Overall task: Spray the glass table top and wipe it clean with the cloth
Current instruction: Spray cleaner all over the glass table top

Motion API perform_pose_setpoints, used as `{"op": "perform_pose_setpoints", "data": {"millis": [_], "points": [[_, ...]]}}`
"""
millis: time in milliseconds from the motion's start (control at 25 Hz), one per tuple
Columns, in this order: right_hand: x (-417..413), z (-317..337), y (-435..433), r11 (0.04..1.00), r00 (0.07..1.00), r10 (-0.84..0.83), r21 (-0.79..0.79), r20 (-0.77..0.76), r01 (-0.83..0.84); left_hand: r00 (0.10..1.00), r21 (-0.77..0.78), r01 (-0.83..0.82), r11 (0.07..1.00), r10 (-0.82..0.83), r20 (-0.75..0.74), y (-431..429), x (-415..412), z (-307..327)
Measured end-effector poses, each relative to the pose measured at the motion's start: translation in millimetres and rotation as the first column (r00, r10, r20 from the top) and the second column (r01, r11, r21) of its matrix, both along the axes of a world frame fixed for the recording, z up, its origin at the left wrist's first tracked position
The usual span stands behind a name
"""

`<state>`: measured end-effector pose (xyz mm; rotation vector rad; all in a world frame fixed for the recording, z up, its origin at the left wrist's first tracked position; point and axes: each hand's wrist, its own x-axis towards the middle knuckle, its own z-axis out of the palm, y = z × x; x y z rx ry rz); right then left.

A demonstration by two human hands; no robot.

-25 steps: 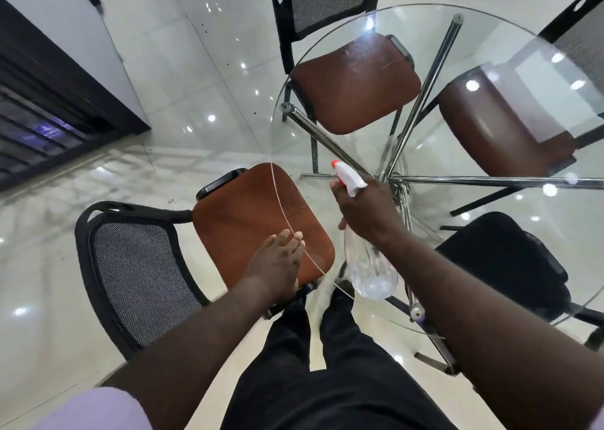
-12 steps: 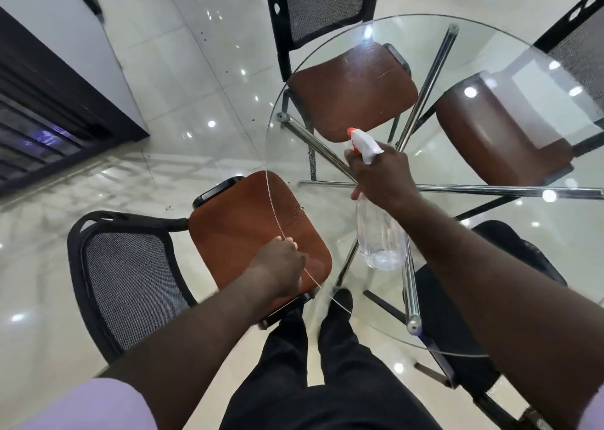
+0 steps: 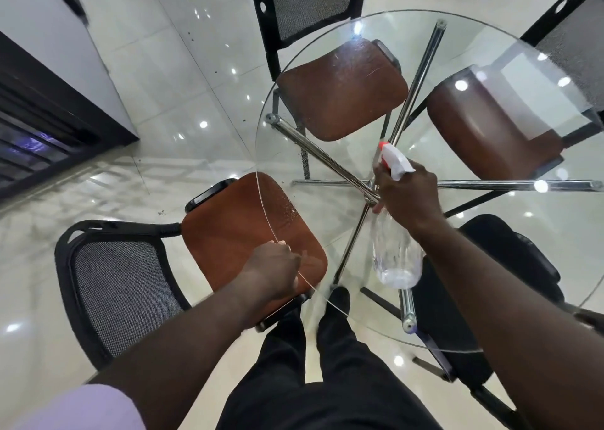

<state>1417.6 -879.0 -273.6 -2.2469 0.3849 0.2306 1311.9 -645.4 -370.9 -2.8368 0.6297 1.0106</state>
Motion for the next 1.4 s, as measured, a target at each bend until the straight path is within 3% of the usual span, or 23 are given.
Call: {"op": "perform_pose_setpoints", "data": {"millis": [160, 320, 640, 840, 1040, 1240, 1400], "points": [[-32, -10, -20, 0.998, 0.998, -0.047, -0.053, -0.05, 0.044, 0.999, 0.027, 0.038, 0.999, -0.038, 0.005, 2, -2, -3], [-67, -15, -28, 0.994, 0.987, -0.104, 0.009, -0.119, 0.105, 0.997, 0.061, 0.081, 0.995, -0.081, -0.008, 8, -10, -6], [-113, -23, -16, 0.999, 0.987, 0.015, 0.04, -0.16, -0.008, 0.996, 0.015, 0.091, 0.996, -0.091, 0.002, 15, -14, -12], [-132, -34, -9, 0.998, 0.983, -0.005, 0.057, -0.184, 0.016, 0.997, -0.007, 0.075, 0.997, -0.075, -0.02, 21, -21, -20], [-153, -43, -13, 0.972, 0.957, 0.23, -0.001, -0.174, -0.234, 0.999, -0.204, -0.039, 0.978, 0.042, 0.011, 31, -39, -25], [-184, -43, -27, 0.94, 0.9, 0.267, -0.11, -0.345, -0.322, 0.92, -0.51, -0.248, 0.824, 0.365, 0.141, 38, -66, -31], [-197, -40, -33, 0.903, 0.876, 0.345, -0.135, -0.337, -0.408, 0.925, -0.595, -0.145, 0.79, 0.322, 0.202, 21, -84, -33]]}}
